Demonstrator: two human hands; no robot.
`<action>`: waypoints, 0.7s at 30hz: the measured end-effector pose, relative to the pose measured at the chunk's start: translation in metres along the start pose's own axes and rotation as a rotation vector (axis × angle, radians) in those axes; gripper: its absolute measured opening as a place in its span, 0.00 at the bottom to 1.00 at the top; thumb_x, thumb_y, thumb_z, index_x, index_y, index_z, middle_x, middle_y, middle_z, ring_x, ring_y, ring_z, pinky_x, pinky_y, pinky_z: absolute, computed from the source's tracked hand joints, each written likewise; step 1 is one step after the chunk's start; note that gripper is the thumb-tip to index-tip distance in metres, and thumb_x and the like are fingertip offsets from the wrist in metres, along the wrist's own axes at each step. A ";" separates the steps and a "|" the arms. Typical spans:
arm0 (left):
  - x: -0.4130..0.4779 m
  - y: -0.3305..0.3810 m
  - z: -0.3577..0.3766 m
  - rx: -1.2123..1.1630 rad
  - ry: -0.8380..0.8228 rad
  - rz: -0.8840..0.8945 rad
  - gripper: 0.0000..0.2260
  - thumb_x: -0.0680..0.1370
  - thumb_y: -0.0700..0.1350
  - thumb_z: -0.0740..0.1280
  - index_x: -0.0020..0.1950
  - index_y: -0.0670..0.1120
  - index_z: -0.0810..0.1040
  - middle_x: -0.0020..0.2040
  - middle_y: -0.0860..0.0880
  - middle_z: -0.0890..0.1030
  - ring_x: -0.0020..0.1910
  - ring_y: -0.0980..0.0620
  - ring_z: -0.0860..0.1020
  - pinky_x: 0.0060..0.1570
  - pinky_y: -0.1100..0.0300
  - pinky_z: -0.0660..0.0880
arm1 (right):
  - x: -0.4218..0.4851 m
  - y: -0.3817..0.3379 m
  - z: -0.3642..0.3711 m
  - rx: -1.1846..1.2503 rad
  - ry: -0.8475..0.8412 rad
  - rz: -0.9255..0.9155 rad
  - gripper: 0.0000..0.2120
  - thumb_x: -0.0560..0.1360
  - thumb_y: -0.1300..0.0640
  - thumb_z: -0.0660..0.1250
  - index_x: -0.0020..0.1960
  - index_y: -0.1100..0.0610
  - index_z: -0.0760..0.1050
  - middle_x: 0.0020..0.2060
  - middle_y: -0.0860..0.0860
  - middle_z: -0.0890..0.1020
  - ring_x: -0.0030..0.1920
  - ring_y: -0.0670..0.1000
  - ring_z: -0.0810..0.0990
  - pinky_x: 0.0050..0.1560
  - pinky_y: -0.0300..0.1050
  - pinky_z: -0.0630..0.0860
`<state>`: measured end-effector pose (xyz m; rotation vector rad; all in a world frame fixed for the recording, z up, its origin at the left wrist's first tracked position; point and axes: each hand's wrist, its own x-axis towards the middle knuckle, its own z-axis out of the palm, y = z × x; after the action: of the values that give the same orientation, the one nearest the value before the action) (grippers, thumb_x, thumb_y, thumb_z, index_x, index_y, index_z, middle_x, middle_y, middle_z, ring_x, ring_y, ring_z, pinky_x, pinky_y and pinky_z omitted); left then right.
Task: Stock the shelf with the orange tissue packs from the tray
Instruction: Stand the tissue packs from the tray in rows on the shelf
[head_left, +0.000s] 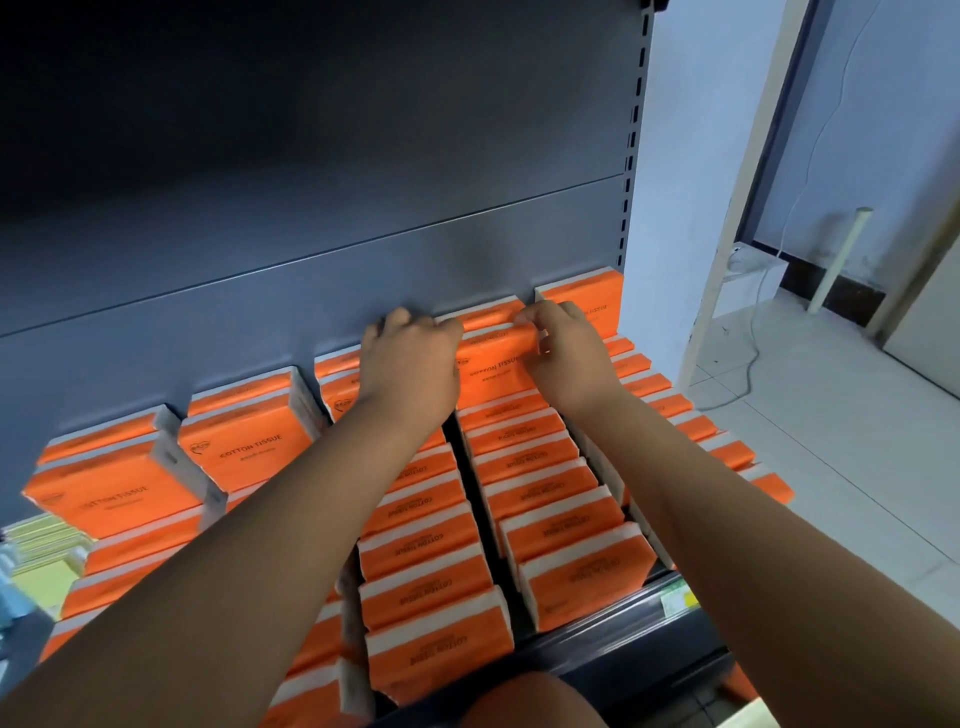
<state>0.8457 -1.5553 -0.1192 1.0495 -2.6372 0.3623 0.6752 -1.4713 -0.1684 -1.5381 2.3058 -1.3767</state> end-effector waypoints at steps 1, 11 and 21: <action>0.000 -0.001 0.001 0.005 -0.002 -0.001 0.11 0.77 0.42 0.67 0.59 0.49 0.79 0.50 0.49 0.81 0.57 0.43 0.74 0.56 0.50 0.69 | 0.000 0.000 0.001 -0.013 -0.002 -0.001 0.24 0.73 0.70 0.66 0.64 0.50 0.76 0.55 0.49 0.75 0.49 0.52 0.78 0.52 0.54 0.80; -0.018 0.008 0.002 -0.064 0.038 -0.017 0.23 0.81 0.55 0.61 0.73 0.46 0.74 0.68 0.45 0.78 0.75 0.39 0.66 0.76 0.42 0.61 | -0.031 -0.015 -0.007 -0.131 0.085 -0.029 0.24 0.78 0.53 0.67 0.73 0.53 0.70 0.66 0.52 0.76 0.64 0.54 0.76 0.58 0.50 0.77; -0.067 0.050 -0.003 -0.166 0.040 -0.016 0.28 0.84 0.61 0.51 0.79 0.48 0.66 0.79 0.46 0.68 0.81 0.42 0.58 0.80 0.44 0.55 | -0.110 -0.022 -0.030 -0.127 0.176 0.073 0.23 0.84 0.47 0.59 0.75 0.57 0.69 0.71 0.52 0.73 0.71 0.52 0.70 0.69 0.49 0.69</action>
<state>0.8582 -1.4774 -0.1458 0.9990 -2.5705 0.1561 0.7318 -1.3708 -0.1799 -1.3991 2.5719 -1.4269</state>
